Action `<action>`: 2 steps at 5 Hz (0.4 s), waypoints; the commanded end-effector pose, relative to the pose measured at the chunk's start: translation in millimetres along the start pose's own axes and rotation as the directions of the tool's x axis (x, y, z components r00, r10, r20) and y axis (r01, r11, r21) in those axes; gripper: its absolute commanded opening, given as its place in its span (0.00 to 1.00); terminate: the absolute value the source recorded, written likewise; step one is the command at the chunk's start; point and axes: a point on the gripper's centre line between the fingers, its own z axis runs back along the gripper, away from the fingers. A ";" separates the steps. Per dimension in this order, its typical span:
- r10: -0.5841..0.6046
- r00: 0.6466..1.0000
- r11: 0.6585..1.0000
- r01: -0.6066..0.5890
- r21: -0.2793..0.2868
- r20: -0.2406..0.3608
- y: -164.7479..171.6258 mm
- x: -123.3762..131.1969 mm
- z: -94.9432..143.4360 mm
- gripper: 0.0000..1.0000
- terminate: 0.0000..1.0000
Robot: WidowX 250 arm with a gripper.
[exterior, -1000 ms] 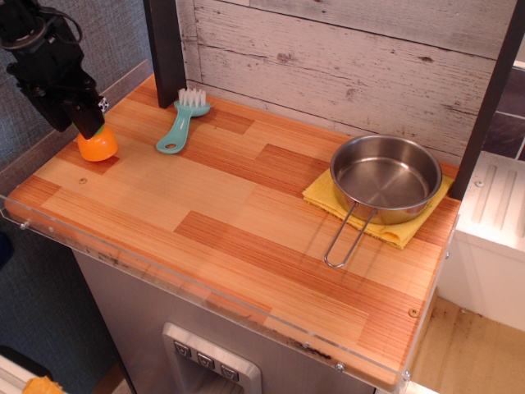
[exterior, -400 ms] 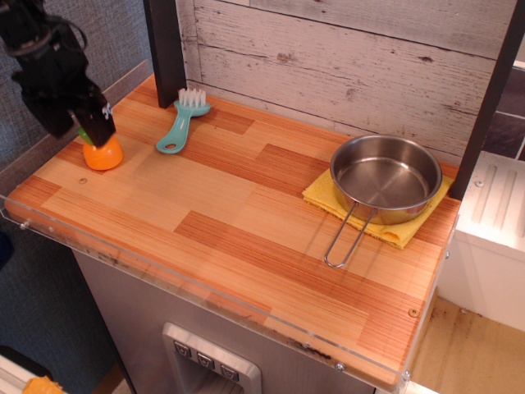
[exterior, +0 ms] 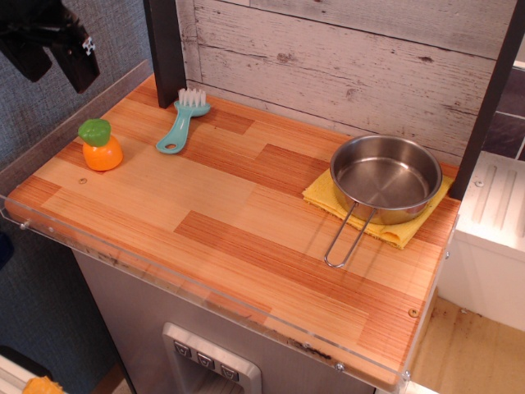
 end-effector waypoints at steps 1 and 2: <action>-0.010 0.993 1.000 0.014 0.027 -0.121 -41.8 -13.0 1.6 1.00 0.00; -0.022 0.979 0.988 0.052 0.146 -0.202 -41.5 -12.0 -12.2 1.00 0.00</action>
